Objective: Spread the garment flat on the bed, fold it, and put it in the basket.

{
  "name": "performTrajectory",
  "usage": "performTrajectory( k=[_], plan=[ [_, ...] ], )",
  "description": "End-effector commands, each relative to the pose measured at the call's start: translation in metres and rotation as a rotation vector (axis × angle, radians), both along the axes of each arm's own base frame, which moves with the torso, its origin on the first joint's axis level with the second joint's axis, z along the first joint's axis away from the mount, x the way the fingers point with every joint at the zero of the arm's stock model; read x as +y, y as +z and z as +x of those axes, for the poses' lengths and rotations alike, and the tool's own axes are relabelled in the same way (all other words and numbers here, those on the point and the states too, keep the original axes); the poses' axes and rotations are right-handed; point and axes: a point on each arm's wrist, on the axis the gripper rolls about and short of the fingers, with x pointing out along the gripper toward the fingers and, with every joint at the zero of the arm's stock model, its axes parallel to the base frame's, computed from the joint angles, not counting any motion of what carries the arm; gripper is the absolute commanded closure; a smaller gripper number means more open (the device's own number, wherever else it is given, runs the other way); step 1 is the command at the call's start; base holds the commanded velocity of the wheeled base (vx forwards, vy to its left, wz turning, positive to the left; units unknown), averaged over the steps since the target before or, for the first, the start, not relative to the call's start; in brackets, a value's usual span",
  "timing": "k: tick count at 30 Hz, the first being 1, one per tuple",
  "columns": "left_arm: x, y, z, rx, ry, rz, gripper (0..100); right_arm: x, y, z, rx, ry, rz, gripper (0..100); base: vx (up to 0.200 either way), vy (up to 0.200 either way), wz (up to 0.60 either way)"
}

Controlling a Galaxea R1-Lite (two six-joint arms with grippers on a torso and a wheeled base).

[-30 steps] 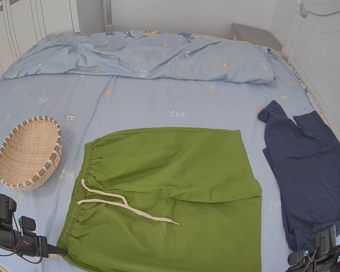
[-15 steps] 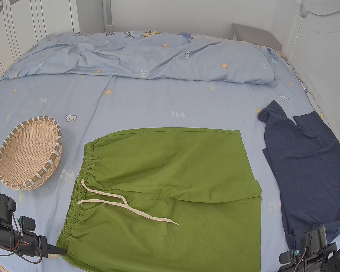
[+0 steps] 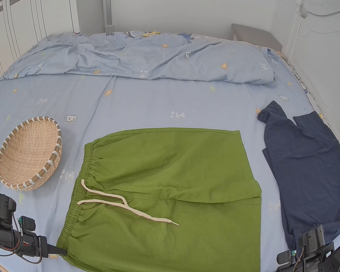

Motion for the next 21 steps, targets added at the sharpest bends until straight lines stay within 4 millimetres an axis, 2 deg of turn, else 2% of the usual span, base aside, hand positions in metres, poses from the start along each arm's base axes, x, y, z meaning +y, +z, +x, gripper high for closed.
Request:
performTrajectory(
  k=[1, 3, 4, 21],
  plan=[
    [-0.001, -0.001, -0.005, 0.017, 0.003, -0.004, 100, -0.001, -0.002, -0.005, 0.027, 0.000, -0.004, 0, 0.000, 0.000, 0.00],
    [-0.001, -0.001, -0.005, 0.017, 0.003, -0.004, 100, -0.001, -0.002, -0.005, 0.027, -0.001, -0.003, 0, 0.000, 0.000, 0.00],
    [-0.001, -0.002, -0.005, 0.018, 0.003, -0.005, 100, -0.002, -0.002, -0.005, 0.027, -0.007, -0.003, 100, 0.000, 0.000, 0.00],
    [-0.001, -0.002, -0.005, 0.024, 0.004, -0.005, 100, -0.015, -0.001, -0.003, 0.032, -0.095, -0.002, 100, 0.000, 0.000, 0.00]
  ],
)
